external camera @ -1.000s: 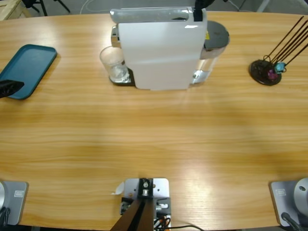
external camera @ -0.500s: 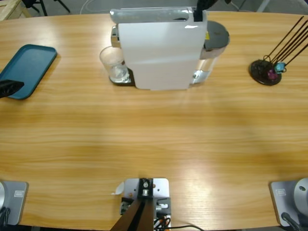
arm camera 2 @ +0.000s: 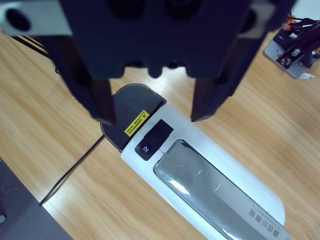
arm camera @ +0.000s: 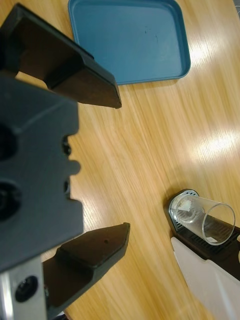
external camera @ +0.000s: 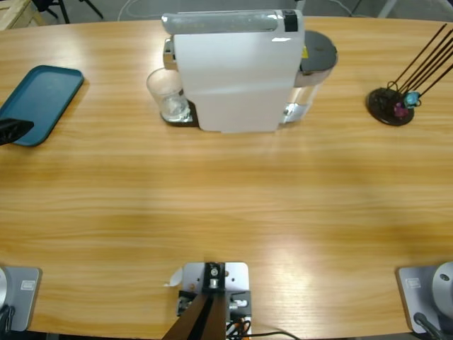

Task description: Pour coffee

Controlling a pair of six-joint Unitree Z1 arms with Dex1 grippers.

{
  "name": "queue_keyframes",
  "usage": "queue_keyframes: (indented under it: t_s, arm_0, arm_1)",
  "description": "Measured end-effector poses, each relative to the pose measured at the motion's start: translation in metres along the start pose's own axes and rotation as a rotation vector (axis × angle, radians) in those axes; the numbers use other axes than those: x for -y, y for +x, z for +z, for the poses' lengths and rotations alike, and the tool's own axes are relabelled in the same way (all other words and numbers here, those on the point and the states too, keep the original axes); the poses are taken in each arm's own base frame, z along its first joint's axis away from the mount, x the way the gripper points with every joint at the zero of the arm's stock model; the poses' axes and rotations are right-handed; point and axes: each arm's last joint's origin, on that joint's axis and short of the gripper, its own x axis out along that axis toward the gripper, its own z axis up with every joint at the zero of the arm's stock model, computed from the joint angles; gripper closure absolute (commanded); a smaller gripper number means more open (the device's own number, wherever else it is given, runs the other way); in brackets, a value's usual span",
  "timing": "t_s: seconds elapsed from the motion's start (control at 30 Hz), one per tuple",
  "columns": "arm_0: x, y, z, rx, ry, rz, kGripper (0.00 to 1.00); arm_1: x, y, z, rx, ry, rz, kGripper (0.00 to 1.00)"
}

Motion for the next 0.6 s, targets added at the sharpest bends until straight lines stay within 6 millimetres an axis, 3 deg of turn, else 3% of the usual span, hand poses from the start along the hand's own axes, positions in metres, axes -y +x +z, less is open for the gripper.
queue_keyframes:
  t_s: [0.17,0.2,0.27,0.3,0.33,0.47,0.6]
  arm_0:
    - [0.0,0.0,0.0,0.0,0.0,0.0,0.004]
    - [0.0,0.0,0.0,0.0,0.0,0.0,0.004]
    - [0.0,0.0,0.0,0.0,0.0,0.0,0.004]
    - [0.0,0.0,0.0,0.0,0.0,0.0,0.004]
    - [0.0,0.0,0.0,0.0,0.0,0.0,0.004]
    - [0.0,0.0,0.0,0.0,0.0,0.0,0.009]
    - [0.0,0.0,0.0,0.0,0.0,0.0,0.009]
  arm_1:
    - [0.0,0.002,-0.001,-0.01,0.0,0.001,0.015]
    - [0.0,0.002,-0.002,-0.013,0.0,0.001,0.102]
    - [0.0,0.004,-0.003,-0.019,0.0,0.002,0.575]
    - [0.0,0.004,-0.004,-0.022,0.0,0.002,0.869]
    - [-0.001,0.005,-0.004,-0.024,0.0,0.003,1.0]
    - [0.0,0.005,-0.003,-0.023,0.0,-0.011,1.0]
    - [0.004,0.001,0.01,0.01,0.001,-0.069,1.0]
